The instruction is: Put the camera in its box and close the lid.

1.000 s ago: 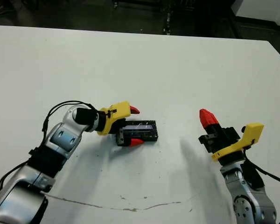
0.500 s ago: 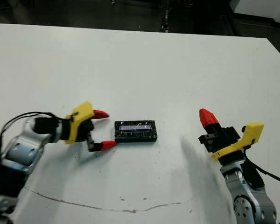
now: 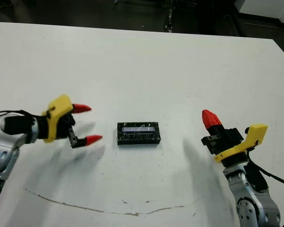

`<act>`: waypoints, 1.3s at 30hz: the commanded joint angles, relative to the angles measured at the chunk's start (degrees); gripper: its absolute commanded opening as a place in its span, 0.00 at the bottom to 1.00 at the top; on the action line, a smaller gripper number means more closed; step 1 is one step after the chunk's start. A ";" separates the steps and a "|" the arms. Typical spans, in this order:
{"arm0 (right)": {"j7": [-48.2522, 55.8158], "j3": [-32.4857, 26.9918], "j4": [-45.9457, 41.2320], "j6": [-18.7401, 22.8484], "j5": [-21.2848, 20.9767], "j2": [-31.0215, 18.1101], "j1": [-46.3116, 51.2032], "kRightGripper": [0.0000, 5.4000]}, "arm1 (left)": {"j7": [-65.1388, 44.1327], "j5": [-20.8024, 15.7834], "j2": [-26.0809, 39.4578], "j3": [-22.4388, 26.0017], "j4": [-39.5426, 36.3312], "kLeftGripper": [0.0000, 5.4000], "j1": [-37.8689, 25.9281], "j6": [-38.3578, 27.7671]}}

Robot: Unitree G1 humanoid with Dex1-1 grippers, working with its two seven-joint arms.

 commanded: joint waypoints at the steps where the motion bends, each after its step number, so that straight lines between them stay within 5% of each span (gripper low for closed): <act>1: -0.60 -0.12 -0.09 0.71 -0.55 -0.64 0.31 0.00 | 9.50 -3.88 -7.51 4.58 -5.93 0.98 2.99 1.32; 8: -0.73 0.32 0.18 -0.34 -1.29 -0.32 0.53 0.00 | 18.15 -7.80 -20.94 1.49 -12.11 0.81 5.02 -5.55; 14: -1.02 0.58 -0.01 0.05 -1.11 0.25 0.63 0.00 | 21.30 -5.52 -26.32 -6.50 -10.98 0.64 4.53 -6.27; 29: -0.80 1.00 0.41 -0.80 -1.06 0.88 0.91 0.00 | 29.43 1.78 -27.91 -18.06 -7.90 0.22 1.08 5.97; 39: -0.44 1.09 1.00 -1.94 -1.24 0.96 0.92 0.00 | 28.60 3.77 -27.56 -20.79 -3.33 0.00 2.26 9.17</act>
